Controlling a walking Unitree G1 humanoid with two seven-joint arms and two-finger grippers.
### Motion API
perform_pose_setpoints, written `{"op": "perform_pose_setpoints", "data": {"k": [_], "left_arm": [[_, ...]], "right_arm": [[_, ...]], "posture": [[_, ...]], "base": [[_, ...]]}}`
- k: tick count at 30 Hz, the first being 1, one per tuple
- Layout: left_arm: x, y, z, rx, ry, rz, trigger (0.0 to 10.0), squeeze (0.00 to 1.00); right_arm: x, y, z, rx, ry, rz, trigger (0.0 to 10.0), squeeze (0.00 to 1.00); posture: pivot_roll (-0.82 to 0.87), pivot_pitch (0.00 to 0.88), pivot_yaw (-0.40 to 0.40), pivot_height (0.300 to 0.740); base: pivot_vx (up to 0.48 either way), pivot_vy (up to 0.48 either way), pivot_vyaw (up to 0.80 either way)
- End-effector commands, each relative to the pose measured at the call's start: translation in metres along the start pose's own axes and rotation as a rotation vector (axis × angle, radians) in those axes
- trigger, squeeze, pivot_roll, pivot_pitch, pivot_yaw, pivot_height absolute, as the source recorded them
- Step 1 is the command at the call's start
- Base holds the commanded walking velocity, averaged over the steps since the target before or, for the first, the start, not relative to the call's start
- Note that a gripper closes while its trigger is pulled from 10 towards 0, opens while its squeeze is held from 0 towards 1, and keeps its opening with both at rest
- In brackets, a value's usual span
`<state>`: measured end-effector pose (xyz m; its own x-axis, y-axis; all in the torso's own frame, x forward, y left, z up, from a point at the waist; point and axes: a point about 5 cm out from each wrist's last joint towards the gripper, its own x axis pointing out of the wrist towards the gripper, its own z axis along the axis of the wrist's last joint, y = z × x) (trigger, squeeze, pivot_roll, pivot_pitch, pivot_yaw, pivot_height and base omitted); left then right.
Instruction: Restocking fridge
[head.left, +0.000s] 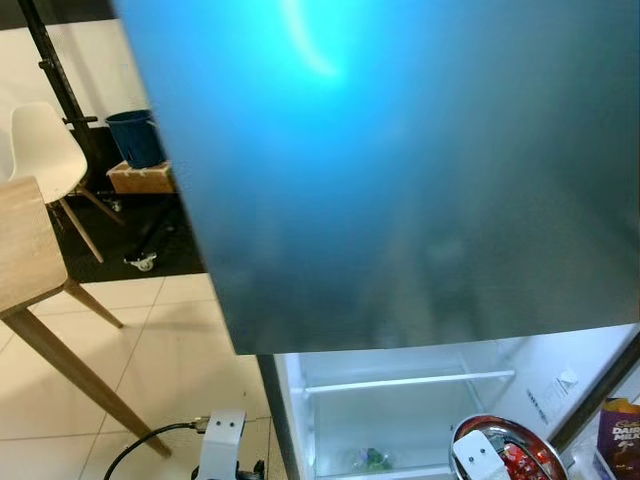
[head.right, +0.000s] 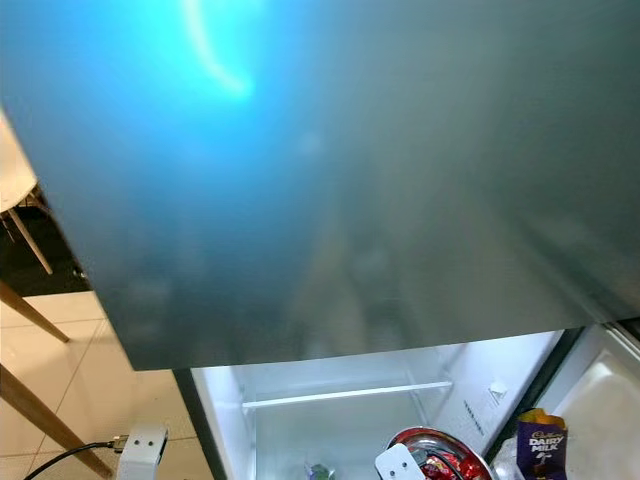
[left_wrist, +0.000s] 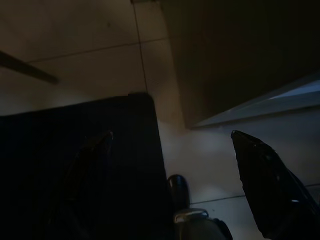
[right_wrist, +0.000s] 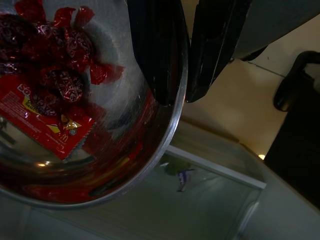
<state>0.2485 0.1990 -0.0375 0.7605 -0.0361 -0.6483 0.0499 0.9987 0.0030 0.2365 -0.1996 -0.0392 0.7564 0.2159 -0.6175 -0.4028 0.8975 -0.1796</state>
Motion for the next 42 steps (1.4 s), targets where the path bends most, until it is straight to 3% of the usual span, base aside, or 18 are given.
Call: {"op": "perform_pose_setpoints", "data": {"k": [1,5,11,18,28,42], "left_arm": [[-0.003,0.003,-0.010,0.001,0.025,0.012,10.0,0.00],[-0.005,0.003,-0.016,0.062,0.035,-0.004,10.0,0.00],[-0.007,0.005,-0.013,0.056,-0.008,-0.007,10.0,0.00],[-0.009,0.003,-0.015,0.106,-0.017,-0.050,10.0,0.00],[-0.016,-0.011,-0.015,0.246,-0.076,-0.282,10.0,0.00],[-0.018,-0.024,-0.006,0.347,-0.135,-0.397,10.0,0.00]], "right_arm": [[0.000,0.002,0.001,-0.013,-0.007,0.008,10.0,0.00],[0.003,0.004,0.006,-0.022,-0.025,0.026,10.0,0.00],[0.007,0.005,0.023,-0.058,-0.085,0.048,10.0,0.00],[0.012,0.010,0.035,-0.076,-0.117,0.086,10.0,0.00],[0.014,0.010,0.046,-0.125,-0.153,0.105,10.0,0.00],[0.016,0.007,0.063,-0.156,-0.208,0.115,10.0,0.00]], "posture": [[-0.09,0.109,0.034,0.740],[-0.09,0.112,0.034,0.740],[-0.09,0.129,0.028,0.740],[-0.08,0.135,0.021,0.731],[-0.08,0.142,0.019,0.706],[-0.08,0.144,0.025,0.686]], "base": [[0.000,0.000,0.00],[0.000,0.000,0.00],[0.000,0.000,0.00],[0.000,0.000,0.00],[0.000,0.000,0.00],[0.000,0.000,0.00]]}}
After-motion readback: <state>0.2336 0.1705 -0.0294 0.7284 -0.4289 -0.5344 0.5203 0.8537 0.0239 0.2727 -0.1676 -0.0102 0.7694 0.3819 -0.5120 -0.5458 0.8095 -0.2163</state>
